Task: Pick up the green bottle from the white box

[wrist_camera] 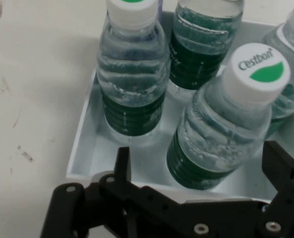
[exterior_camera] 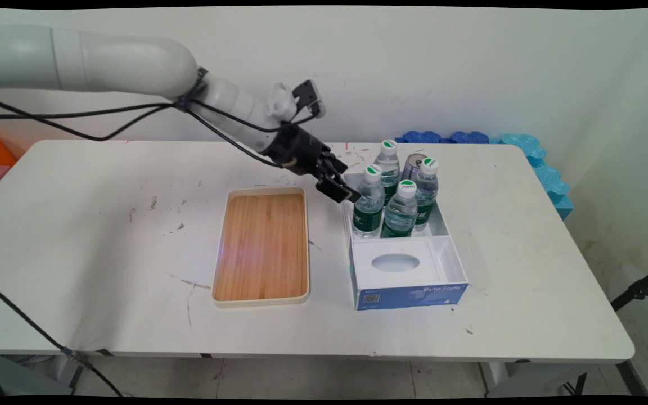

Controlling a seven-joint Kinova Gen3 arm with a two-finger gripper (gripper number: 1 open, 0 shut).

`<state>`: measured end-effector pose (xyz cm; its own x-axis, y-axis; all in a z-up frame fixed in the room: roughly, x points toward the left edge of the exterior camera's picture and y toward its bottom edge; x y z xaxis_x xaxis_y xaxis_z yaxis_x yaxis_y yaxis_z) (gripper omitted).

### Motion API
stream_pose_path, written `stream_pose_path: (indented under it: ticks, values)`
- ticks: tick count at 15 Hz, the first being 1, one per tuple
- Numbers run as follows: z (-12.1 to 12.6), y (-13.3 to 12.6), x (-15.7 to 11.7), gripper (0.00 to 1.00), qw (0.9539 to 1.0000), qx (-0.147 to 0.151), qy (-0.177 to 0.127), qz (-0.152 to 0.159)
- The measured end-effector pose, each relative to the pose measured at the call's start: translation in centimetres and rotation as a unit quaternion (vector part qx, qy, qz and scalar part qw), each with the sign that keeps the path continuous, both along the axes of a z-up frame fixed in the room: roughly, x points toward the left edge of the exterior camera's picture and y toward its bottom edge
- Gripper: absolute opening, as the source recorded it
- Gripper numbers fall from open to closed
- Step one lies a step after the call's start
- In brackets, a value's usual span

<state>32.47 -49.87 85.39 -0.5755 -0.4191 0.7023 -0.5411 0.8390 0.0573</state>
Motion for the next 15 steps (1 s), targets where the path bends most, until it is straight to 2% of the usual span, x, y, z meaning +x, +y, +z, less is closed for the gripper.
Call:
stream_pose_path:
  ticks: [6,15]
  values:
    - [-1.7,-0.9,-1.6,1.00,1.0000,0.001,0.006,0.000]
    - [-3.0,-1.2,-2.6,1.00,0.9998,0.007,0.016,-0.006]
